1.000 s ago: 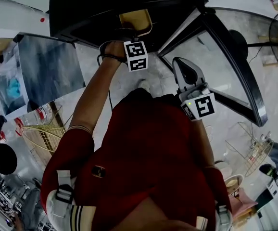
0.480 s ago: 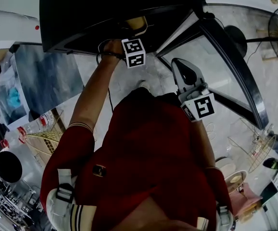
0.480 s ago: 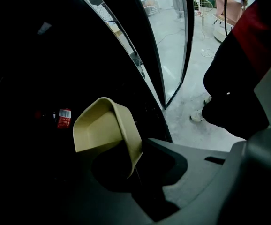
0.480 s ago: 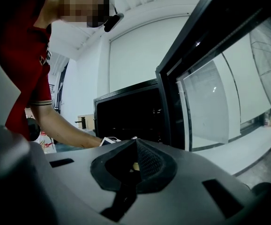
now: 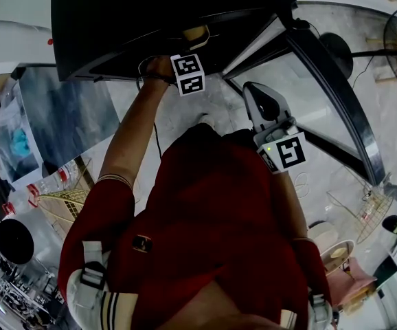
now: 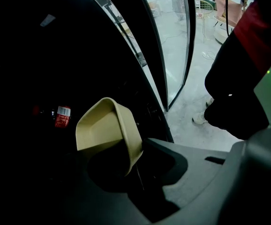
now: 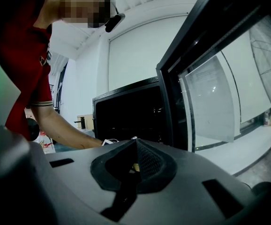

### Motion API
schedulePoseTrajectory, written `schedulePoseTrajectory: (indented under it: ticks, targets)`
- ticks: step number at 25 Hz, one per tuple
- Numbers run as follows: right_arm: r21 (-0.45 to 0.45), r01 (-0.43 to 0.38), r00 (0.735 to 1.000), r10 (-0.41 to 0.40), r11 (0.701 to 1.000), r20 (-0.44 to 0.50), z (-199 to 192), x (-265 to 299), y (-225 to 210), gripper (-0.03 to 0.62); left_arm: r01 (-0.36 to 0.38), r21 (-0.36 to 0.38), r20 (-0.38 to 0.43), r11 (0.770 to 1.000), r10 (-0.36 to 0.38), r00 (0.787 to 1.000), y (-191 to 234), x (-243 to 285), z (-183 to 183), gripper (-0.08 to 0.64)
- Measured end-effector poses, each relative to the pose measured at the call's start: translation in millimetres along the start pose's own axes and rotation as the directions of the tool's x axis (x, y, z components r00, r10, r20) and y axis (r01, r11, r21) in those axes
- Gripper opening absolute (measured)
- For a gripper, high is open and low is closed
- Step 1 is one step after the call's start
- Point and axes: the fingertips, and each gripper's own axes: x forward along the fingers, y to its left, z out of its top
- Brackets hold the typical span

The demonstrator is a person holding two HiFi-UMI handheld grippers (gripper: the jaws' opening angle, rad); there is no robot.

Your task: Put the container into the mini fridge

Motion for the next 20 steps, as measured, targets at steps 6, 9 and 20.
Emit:
schedulePoseTrajectory:
  ticks: [6, 9, 20]
  targets:
    - [-0.008, 0.000, 1.000, 0.000, 1.000, 0.000, -2.6, -2.3, 4.0, -0.002, -0.018, -0.026, 0.046, 0.999, 0.019, 0.999, 2.5, -2.1, 3.2, 0.149]
    - [-0.011, 0.002, 1.000, -0.002, 1.000, 0.002, -2.7, -5.9, 5.1, -0.002, -0.043, -0.043, 0.086, 0.998, 0.046, 0.995, 3.0, -8.4, 8.4, 0.180]
    - [-0.030, -0.026, 1.000, 0.026, 0.999, 0.009, 10.5, -12.3, 18.1, -0.002, -0.166, -0.247, 0.218, 0.955, 0.222, 0.950, 12.6, -71.5, 18.4, 0.186]
